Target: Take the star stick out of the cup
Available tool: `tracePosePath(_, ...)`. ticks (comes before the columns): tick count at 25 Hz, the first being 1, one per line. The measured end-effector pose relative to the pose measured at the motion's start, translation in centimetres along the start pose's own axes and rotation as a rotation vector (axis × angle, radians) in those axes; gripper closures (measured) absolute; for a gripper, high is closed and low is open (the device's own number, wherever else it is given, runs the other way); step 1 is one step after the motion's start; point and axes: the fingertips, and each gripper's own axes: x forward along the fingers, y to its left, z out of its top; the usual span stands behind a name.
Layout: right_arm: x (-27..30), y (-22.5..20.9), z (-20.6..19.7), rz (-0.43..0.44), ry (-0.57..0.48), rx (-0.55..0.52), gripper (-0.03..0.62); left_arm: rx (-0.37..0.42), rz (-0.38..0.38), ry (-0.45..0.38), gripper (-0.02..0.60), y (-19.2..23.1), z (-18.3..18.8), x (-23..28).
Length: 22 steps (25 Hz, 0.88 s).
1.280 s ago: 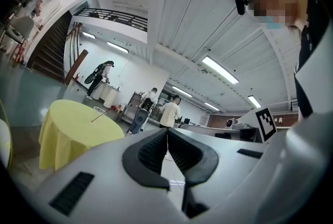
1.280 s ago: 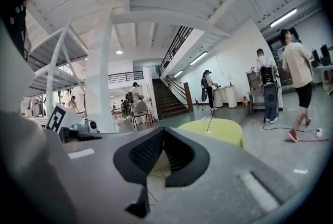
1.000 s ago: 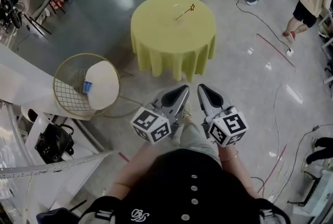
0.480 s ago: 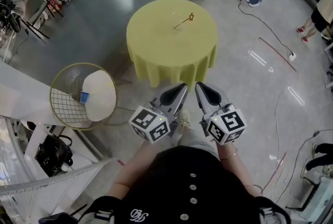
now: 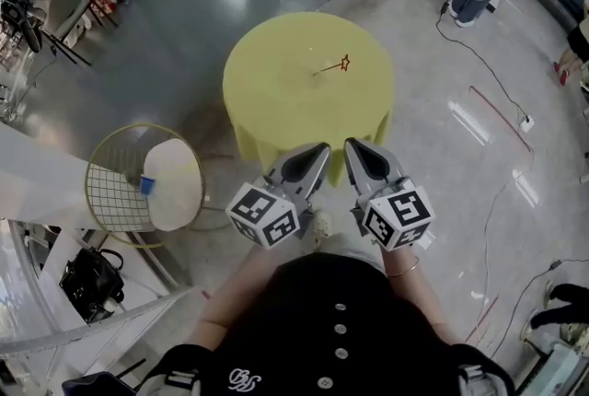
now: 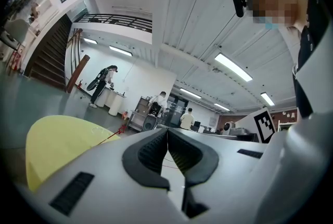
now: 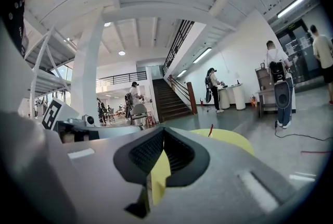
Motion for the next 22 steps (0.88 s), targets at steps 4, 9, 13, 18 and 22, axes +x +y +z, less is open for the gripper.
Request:
tracePosePath(4, 2.7, -2.5, 0.6, 0.012, 0.008, -0.01, 0.589, 0.0, 0.012, -0.008, 0.569, 2.4, 0.7, 2.9)
tracePosePath(9, 5.0, -5.5, 1.4, 0.029, 0.017, -0.012, 0.589, -0.001, 0.021, -0.002, 0.569, 4.1, 1.0, 6.0)
tracePosePath(13, 6.5, -7.3, 1.5, 0.044, 0.033, -0.008, 0.589, -0.019, 0.049, -0.008, 0.569, 5.4, 1.1, 7.7)
tracePosePath(18, 8.0, -8.7, 1.3, 0.063, 0.046, 0.009, 0.589, -0.049, 0.08, -0.017, 0.569, 6.8, 1.0, 8.7)
tracePosePath(22, 8.3, -9.1, 0.4, 0.068, 0.062, 0.021, 0.589, -0.055, 0.09, -0.005, 0.569, 7.2, 0.3, 9.0)
